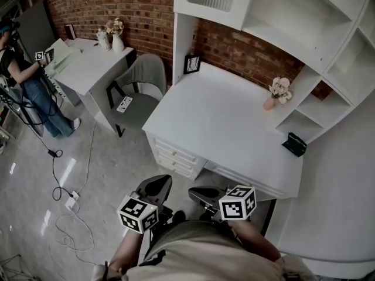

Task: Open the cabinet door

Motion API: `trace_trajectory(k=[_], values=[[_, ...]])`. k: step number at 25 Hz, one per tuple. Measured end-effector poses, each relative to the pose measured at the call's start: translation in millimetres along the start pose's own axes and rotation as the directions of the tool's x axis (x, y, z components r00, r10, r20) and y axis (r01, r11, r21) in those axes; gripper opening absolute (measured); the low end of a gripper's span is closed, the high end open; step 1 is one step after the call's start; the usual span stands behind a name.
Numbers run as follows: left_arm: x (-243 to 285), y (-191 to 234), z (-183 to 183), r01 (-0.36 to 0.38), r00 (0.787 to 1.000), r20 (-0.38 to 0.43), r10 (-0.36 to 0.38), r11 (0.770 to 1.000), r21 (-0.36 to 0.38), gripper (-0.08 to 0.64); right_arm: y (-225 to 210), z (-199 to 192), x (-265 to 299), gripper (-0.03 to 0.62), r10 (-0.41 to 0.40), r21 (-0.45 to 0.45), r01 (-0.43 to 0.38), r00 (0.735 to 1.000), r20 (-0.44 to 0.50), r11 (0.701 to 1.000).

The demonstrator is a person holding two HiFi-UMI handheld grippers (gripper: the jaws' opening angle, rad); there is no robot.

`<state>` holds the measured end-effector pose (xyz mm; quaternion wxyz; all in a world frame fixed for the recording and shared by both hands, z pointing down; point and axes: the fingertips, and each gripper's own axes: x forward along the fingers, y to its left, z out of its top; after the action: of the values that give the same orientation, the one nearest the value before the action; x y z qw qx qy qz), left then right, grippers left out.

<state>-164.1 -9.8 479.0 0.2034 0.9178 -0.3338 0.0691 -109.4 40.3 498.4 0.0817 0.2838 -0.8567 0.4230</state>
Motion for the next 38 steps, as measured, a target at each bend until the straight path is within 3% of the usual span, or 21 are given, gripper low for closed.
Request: trace_trajectory(k=[7, 17, 24, 31, 38], values=[[26.6, -4.5, 6.1, -0.050, 0.999, -0.007, 0.050, 0.999, 0.003, 0.015, -24.7, 15.7, -13.1, 0.023, 0.045, 0.000, -0.045, 0.999, -0.014, 0.999], [120.8, -42.0, 44.0, -0.038, 0.999, 0.017, 0.037, 0.997, 0.066, 0.015, -93.4, 60.6, -76.8, 0.023, 0.065, 0.031, -0.067, 0.997, 0.041, 0.997], [170.1, -68.4, 60.7, -0.070, 0.997, 0.027, 0.068, 0.994, 0.079, 0.015, -130.4, 74.6, -120.2, 0.023, 0.097, 0.025, -0.099, 0.994, 0.054, 0.995], [212.7, -88.3, 95.8, -0.100, 0.993, 0.073, 0.092, 0.988, 0.116, 0.015, -165.8, 85.9, -155.0, 0.023, 0.127, 0.056, -0.130, 0.990, 0.064, 0.990], [237.5, -99.8, 156.5, -0.137, 0.981, 0.164, 0.101, 0.965, 0.224, 0.015, -185.8, 93.6, -168.7, 0.023, 0.159, 0.070, -0.163, 0.985, 0.059, 0.984]])
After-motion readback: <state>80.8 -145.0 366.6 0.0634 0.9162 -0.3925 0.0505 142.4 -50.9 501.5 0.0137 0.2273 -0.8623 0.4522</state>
